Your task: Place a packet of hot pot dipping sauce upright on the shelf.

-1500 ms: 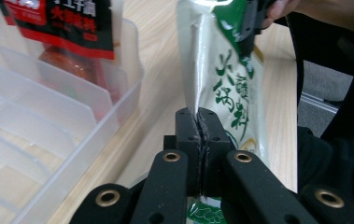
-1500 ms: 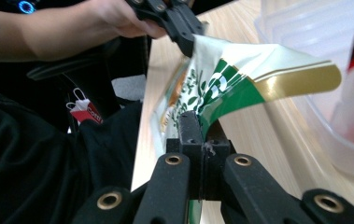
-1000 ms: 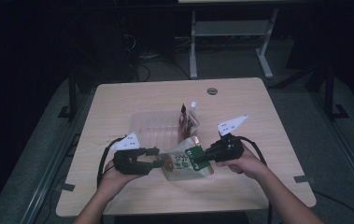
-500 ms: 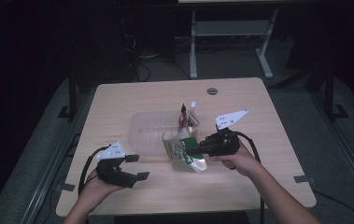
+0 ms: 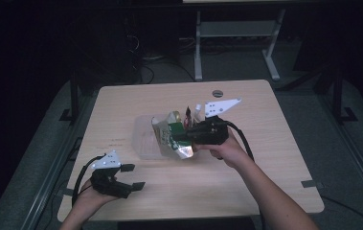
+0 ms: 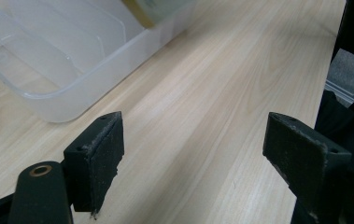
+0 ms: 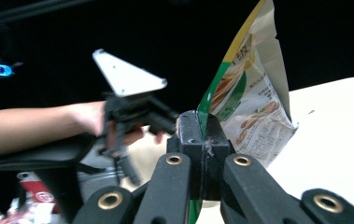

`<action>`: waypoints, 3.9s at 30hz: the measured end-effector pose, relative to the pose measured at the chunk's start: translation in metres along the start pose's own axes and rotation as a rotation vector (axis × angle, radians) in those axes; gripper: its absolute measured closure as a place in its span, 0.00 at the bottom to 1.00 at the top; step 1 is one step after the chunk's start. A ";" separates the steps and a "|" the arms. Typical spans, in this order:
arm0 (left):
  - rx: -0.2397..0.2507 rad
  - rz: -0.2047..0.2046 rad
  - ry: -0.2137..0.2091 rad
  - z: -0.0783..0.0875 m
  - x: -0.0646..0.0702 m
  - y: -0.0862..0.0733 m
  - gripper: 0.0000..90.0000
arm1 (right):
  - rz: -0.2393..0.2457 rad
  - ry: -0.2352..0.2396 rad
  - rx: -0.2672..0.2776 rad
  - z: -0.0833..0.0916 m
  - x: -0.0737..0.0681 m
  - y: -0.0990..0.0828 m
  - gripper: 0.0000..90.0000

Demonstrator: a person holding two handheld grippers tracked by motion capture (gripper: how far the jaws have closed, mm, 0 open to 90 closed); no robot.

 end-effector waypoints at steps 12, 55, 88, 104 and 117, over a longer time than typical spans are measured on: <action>0.003 0.021 -0.003 -0.001 -0.003 -0.003 0.22 | -0.025 -0.114 -0.008 -0.034 0.030 0.009 1.00; -0.032 0.018 -0.021 -0.008 -0.004 -0.007 0.22 | 0.011 -0.219 -0.117 -0.041 0.032 -0.010 0.69; -0.057 0.016 -0.035 -0.010 -0.005 -0.009 0.22 | 0.108 -0.315 -0.254 0.041 0.014 -0.074 0.44; -0.112 -0.010 -0.008 -0.011 -0.011 -0.019 0.20 | 0.046 -0.487 -0.277 0.104 0.048 -0.132 0.33; -0.203 -0.034 0.063 -0.006 -0.029 -0.037 0.16 | 0.043 -0.603 -0.383 0.135 0.081 -0.178 0.25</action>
Point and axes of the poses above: each handheld gripper's, and its own axes: z roughly backward along the jaws, y roughly out of its top, x roughly to its right, the point moved 8 cm from there along -z, roughly forward along the jaws, and after that the axes turned 15 degrees about -y, right-handed, at the moved point
